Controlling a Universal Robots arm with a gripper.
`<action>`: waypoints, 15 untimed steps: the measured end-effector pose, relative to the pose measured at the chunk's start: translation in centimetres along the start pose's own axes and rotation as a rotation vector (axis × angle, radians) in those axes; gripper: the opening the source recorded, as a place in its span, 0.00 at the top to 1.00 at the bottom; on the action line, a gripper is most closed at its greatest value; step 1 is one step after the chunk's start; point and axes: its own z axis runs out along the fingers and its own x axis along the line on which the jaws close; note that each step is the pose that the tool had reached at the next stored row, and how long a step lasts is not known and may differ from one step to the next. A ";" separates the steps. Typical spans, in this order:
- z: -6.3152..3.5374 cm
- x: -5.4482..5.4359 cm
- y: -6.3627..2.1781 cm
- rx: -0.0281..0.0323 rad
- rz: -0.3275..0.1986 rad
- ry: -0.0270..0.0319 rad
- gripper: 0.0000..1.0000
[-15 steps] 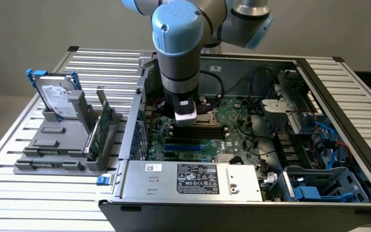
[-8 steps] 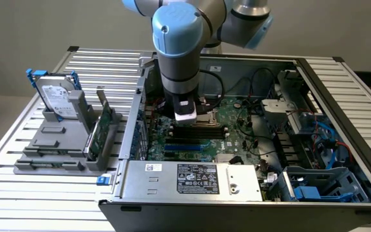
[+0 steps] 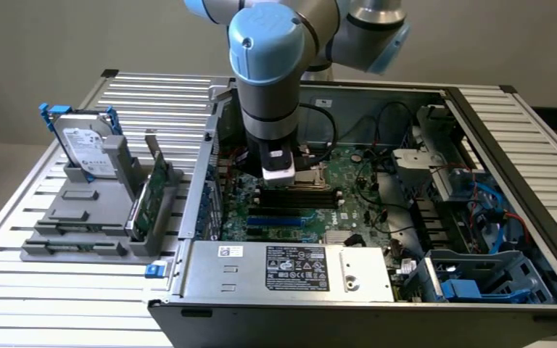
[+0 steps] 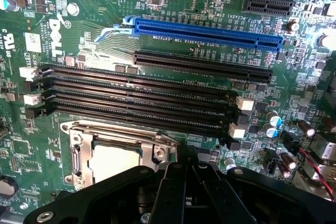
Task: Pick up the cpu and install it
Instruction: 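Install the first cpu locking lever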
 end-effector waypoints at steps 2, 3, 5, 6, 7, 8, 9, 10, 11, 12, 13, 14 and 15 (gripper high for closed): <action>0.03 0.0 0.02 -0.0037 0.000 -0.0004 0.89; 0.08 0.0 0.02 -0.0039 0.000 0.0000 0.89; 0.17 0.0 0.03 -0.0057 0.000 -0.0002 0.89; 0.19 0.0 0.05 -0.0066 0.001 -0.0005 0.89; 0.21 0.0 0.06 -0.0071 0.001 -0.0005 0.89; 0.21 0.0 0.06 -0.0075 0.003 -0.0002 0.89; 0.21 0.0 0.06 -0.0080 0.005 0.0002 0.89; 0.22 0.0 0.05 -0.0088 0.008 0.0010 0.89; 0.23 0.0 0.05 -0.0100 0.013 0.0020 0.89; 0.23 0.0 0.06 -0.0119 0.017 0.0030 0.89; 0.23 0.0 0.05 -0.0140 0.022 0.0040 0.89; 0.22 0.0 0.06 -0.0167 0.028 0.0050 0.89; 0.22 0.0 0.06 -0.0202 0.034 0.0062 0.89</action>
